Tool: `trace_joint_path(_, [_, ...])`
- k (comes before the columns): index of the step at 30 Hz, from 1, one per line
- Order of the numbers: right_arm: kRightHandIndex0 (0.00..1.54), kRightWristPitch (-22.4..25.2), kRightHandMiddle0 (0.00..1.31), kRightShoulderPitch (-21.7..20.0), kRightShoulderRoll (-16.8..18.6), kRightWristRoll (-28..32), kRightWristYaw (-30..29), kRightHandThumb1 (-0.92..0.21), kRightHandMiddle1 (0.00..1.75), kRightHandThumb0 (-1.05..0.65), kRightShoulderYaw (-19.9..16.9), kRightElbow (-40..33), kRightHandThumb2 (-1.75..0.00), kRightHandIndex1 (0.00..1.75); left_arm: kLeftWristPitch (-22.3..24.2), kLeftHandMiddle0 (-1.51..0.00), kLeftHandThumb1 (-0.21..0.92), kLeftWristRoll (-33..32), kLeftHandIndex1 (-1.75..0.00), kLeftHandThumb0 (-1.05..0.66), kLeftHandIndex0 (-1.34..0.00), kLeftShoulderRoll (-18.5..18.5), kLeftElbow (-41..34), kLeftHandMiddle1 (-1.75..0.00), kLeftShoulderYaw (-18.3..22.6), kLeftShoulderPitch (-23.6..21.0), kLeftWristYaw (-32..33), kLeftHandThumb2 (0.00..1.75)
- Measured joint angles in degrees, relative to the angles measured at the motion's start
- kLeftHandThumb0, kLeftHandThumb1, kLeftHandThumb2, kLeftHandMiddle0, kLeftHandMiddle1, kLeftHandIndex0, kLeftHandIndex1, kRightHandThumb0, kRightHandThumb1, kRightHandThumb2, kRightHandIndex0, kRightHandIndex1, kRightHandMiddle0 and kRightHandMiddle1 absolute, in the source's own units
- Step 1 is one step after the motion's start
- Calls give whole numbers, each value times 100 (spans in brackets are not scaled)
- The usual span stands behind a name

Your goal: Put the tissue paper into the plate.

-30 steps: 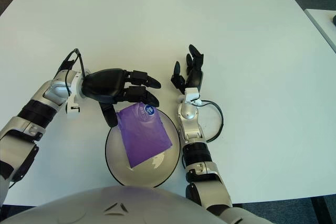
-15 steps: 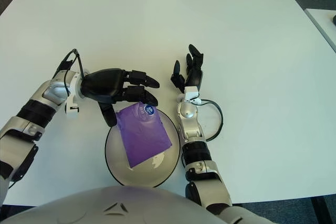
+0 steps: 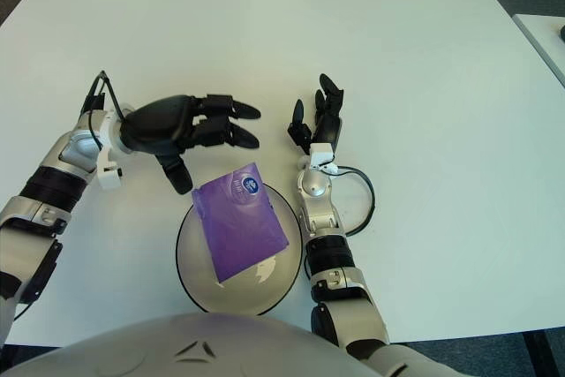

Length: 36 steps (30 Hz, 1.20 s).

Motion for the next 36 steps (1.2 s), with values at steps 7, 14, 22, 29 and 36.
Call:
trace_joint_path(7, [29, 0, 0, -17, 1, 1, 117, -92, 62, -73, 1, 19, -69, 0, 697, -24, 92, -1087, -82, -67, 0, -405, 73, -21, 380, 146, 75, 56])
trace_joint_path(14, [28, -2, 0, -17, 1, 1, 215, -92, 59, -71, -7, 19, -72, 0, 1039, -25, 92, -1135, -72, -66, 0, -793, 312, -19, 800, 147, 491, 63])
trace_joint_path(22, [28, -11, 0, -17, 0, 5, 320, -92, 56, -70, -18, 19, -74, 0, 1309, -26, 92, -962, -70, -63, 0, -1003, 292, -16, 1044, 148, 821, 71])
trace_joint_path(29, [29, -28, 0, -17, 0, 7, 376, -92, 55, -70, -24, 19, -74, 0, 1656, -26, 92, -953, -70, -62, 0, -1131, 120, -15, 1148, 188, 969, 72])
trace_joint_path(36, [28, -40, 0, -17, 0, 9, 428, -92, 54, -70, -29, 25, -75, 0, 2258, -29, 92, -947, -77, -69, 0, -1316, -68, -17, 1294, 249, 1229, 72])
